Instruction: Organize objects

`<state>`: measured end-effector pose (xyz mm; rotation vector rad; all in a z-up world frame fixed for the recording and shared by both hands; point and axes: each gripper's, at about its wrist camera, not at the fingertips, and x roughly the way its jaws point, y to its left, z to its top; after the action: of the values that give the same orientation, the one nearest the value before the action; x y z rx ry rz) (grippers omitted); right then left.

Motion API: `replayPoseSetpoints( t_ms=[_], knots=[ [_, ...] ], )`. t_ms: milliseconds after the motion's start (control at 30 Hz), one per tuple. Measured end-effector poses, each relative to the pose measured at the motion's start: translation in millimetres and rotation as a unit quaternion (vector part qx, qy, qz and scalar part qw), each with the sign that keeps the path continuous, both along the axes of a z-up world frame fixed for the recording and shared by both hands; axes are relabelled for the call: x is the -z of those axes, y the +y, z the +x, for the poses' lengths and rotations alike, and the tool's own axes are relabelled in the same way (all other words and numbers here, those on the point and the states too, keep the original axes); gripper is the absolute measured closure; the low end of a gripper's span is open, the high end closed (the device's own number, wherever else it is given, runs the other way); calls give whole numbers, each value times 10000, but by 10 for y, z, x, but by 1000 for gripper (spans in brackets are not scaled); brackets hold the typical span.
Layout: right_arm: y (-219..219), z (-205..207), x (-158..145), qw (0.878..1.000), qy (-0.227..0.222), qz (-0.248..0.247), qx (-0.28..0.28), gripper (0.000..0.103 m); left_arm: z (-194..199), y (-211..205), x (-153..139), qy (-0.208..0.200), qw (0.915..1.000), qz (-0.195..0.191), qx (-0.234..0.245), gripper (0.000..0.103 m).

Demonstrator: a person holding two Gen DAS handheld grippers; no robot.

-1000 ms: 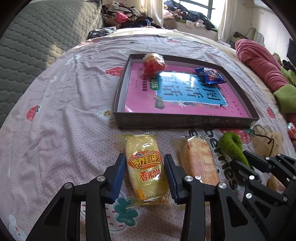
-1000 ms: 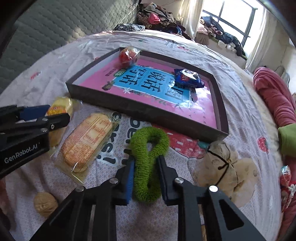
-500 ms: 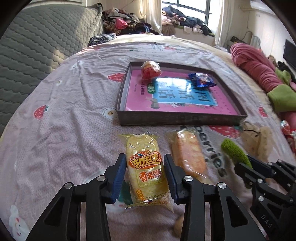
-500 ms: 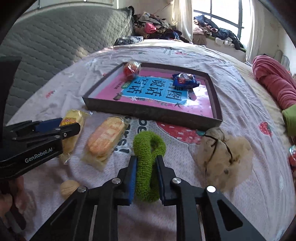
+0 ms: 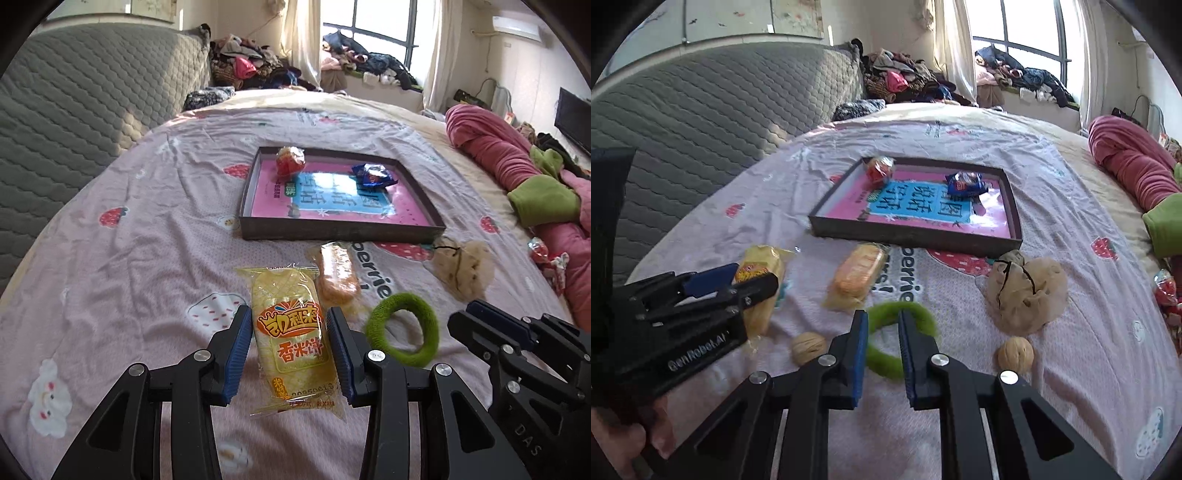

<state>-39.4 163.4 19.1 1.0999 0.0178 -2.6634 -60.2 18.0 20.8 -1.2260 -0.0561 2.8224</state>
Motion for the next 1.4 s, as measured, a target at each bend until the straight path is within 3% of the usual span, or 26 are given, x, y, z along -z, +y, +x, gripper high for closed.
replayPoseSetpoints(
  t_ms=[700,1400],
  knots=[
    [-141,98,-115,9998,4,173,-102,89,220,-62,-339,275,9994,-208,15,60],
    [-10,-59,-594,9989,442,159,44,89,-57,54,-670,517,9982,-313,21,60]
  ],
)
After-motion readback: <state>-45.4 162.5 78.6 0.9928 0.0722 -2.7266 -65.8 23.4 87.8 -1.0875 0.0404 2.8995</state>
